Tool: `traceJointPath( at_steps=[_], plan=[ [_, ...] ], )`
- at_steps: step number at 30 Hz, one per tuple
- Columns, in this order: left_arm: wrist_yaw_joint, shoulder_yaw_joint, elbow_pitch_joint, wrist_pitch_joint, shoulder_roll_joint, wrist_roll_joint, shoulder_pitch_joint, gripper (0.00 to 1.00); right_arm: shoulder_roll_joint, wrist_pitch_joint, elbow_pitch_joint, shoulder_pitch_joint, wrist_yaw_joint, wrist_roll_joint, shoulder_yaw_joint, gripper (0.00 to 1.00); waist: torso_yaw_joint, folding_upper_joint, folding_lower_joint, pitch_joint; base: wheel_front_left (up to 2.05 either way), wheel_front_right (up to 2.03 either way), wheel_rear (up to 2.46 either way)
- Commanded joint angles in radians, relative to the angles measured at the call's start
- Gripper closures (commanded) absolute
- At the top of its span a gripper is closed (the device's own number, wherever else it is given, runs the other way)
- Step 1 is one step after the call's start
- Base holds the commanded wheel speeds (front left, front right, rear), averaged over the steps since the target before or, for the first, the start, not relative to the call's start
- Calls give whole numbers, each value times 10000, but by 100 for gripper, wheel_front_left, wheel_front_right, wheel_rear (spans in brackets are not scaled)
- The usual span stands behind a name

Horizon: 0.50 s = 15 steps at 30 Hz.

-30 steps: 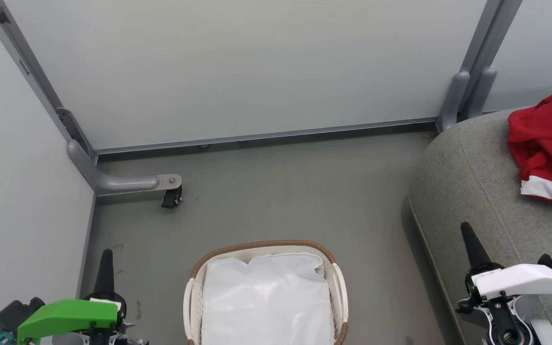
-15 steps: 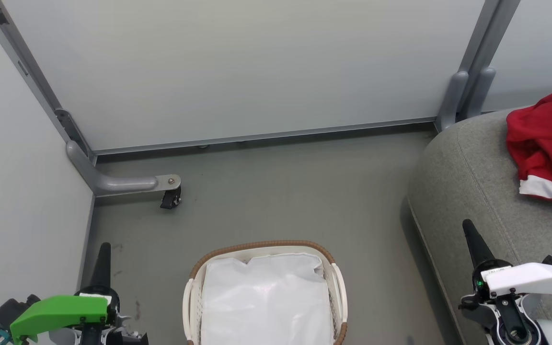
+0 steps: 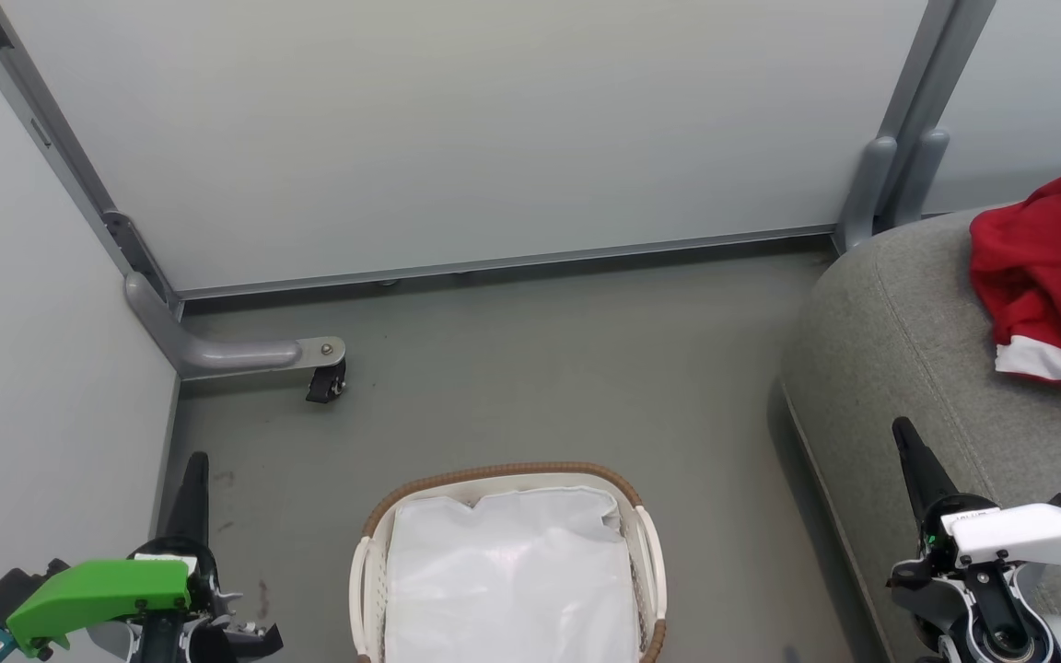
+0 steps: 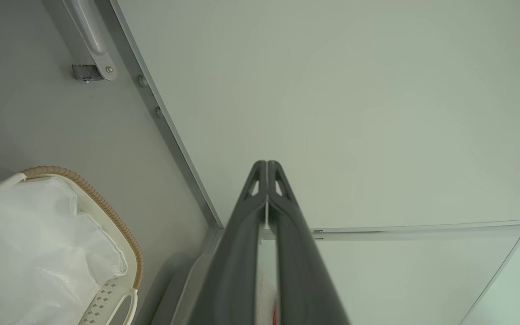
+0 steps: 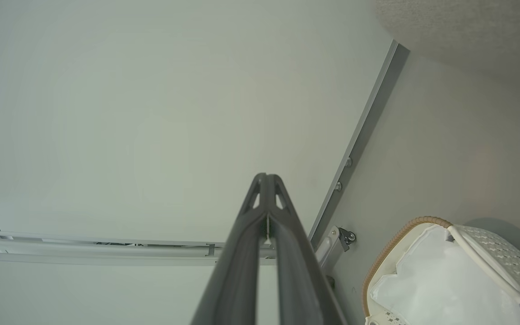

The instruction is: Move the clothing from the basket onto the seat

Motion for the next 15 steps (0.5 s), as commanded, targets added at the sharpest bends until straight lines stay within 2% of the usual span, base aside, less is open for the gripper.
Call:
traceJointPath(
  at_steps=[1,15],
  plan=[
    [-56,53,-90,70,57,-233,-231,100,-62,85,-97,3,-5,229,-56,100,-3,0,0,-1,0,0,0],
    [-119,182,-133,332,63,-1107,-340,100,-70,343,-184,19,-6,1229,-150,100,-40,0,0,-10,0,0,0]
  ],
)
